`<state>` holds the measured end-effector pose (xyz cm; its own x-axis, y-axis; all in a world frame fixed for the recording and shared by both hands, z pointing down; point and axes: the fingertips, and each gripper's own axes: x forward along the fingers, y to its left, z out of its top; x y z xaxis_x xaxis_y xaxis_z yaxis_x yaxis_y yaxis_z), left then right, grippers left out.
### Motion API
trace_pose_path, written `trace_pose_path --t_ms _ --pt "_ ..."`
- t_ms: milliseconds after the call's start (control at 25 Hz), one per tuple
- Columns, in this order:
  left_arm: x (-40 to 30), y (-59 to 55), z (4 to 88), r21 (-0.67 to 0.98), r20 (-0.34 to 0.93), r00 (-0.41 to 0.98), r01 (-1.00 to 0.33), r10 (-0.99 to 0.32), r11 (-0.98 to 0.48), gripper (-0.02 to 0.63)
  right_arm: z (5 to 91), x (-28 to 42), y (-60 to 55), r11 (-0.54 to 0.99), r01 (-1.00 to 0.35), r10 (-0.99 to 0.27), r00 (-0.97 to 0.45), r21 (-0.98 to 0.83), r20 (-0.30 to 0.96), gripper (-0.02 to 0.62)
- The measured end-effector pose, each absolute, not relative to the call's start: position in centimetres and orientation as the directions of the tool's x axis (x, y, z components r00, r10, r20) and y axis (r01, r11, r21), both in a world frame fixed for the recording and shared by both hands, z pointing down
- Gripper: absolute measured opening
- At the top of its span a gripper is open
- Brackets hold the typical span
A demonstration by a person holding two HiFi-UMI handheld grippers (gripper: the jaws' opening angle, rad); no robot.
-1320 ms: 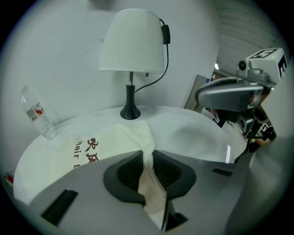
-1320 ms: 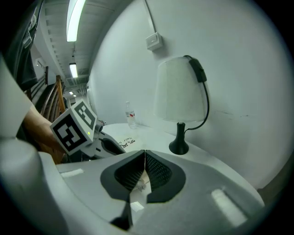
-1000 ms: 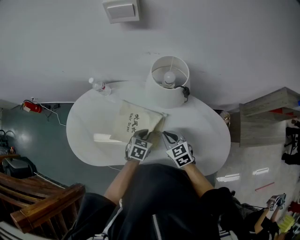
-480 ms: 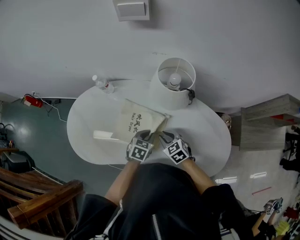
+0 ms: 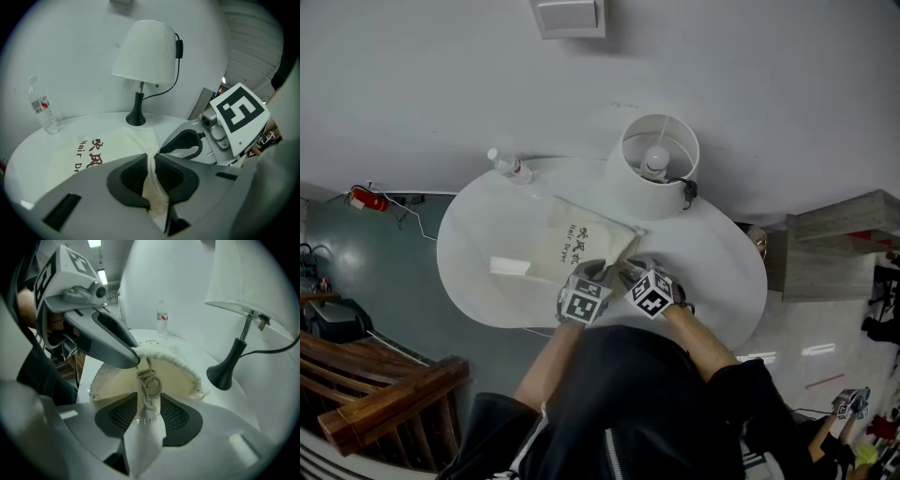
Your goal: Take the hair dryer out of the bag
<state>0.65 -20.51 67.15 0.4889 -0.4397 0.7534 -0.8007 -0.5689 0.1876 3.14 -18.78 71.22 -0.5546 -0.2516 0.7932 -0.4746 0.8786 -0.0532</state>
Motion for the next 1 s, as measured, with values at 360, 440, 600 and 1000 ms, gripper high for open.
trace_pose_path --t_ms 360,440,600,1000 --pt "0.6 -20.6 67.0 0.195 0.756 0.491 -0.801 -0.433 -0.567 0.051 75.1 2.5 -18.6 0.912 -0.405 -0.163 -0.485 -0.055 0.859 0.153" --pt "0.6 -20.5 67.0 0.198 0.756 0.493 -0.800 -0.431 -0.566 0.051 75.5 2.3 -18.7 0.912 -0.407 -0.160 -0.474 -0.055 0.866 0.153" --pt "0.6 -20.5 67.1 0.200 0.757 0.495 -0.797 -0.427 -0.570 0.051 76.4 2.1 -18.7 0.906 -0.417 -0.144 -0.455 -0.067 0.879 0.153" --pt "0.7 -20.5 67.3 0.197 0.762 0.494 -0.792 -0.418 -0.578 0.050 76.3 2.3 -19.0 0.899 -0.432 -0.148 -0.449 -0.069 0.881 0.124"
